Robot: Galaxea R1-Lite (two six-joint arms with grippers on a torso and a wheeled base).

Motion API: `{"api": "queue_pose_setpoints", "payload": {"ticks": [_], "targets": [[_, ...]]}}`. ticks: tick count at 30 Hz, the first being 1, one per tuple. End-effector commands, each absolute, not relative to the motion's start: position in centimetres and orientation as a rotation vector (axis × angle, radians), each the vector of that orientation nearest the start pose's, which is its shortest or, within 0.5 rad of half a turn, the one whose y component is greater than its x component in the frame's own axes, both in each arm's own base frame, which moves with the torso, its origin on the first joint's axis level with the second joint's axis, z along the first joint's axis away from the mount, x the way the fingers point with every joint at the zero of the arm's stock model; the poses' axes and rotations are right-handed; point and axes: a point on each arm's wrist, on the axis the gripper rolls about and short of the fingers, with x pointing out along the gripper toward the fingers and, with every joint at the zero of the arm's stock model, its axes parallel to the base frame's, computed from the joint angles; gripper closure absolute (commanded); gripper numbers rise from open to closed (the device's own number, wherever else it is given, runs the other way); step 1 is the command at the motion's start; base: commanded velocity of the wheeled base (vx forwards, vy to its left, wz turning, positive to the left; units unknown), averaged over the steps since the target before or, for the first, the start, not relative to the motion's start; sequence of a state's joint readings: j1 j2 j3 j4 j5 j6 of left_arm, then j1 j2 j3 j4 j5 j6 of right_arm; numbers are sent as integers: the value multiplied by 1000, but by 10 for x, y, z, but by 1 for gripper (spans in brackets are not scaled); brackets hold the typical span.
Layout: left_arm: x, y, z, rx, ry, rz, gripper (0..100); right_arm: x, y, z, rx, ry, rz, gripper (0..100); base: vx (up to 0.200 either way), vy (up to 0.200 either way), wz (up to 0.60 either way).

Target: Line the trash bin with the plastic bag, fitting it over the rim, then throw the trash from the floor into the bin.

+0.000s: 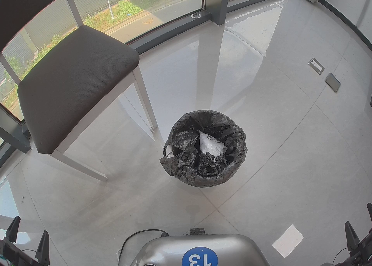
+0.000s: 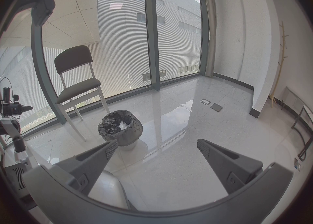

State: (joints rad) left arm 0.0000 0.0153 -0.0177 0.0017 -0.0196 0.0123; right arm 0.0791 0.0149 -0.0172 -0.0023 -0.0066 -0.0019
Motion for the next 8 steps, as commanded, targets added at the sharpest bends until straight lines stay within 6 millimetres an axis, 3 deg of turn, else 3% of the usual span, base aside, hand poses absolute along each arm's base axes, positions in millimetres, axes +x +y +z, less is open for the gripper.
{"api": "queue_pose_setpoints", "payload": {"ticks": [1, 8], "targets": [[-23, 0, 76, 12, 1, -20, 0, -23, -2, 76, -1, -3, 71, 0, 0, 0, 0], [-23, 0, 76, 12, 1, -20, 0, -23, -2, 76, -3, -3, 69, 0, 0, 0, 0]]}}
